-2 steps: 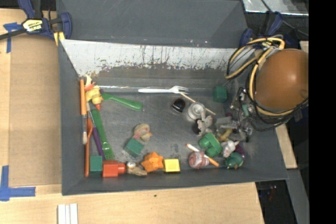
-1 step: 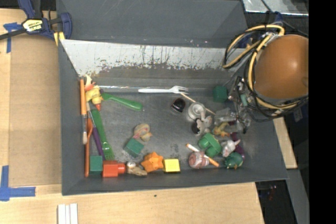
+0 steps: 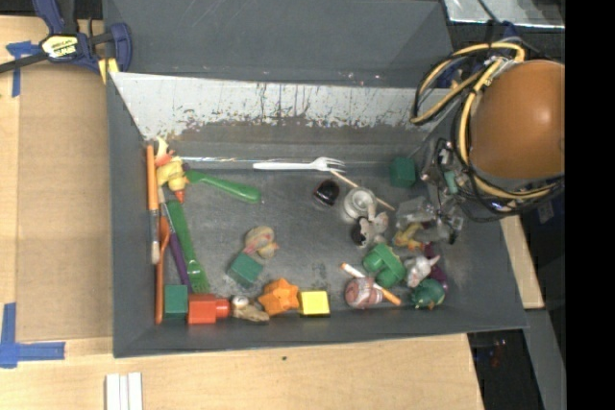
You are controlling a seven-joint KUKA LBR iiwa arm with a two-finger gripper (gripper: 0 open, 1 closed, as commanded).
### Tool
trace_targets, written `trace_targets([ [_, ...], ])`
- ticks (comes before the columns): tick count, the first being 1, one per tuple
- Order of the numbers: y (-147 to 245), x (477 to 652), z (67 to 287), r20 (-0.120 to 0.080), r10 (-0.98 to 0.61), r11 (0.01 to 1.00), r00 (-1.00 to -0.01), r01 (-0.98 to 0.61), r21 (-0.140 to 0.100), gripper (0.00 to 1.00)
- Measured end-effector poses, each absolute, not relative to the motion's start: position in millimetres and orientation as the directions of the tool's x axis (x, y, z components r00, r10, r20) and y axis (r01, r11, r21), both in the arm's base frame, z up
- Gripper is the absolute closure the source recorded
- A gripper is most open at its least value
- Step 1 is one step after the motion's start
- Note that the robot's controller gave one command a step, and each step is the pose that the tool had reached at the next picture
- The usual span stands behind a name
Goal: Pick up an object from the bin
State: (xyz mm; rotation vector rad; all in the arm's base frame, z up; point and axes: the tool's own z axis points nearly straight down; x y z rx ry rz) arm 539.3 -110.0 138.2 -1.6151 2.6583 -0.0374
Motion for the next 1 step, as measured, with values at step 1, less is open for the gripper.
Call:
trace_targets([
  [1,-83.7,568.7,178.6,-0.02,-0.871,0.491,-0.491,-0.87,-0.039,1.0],
])
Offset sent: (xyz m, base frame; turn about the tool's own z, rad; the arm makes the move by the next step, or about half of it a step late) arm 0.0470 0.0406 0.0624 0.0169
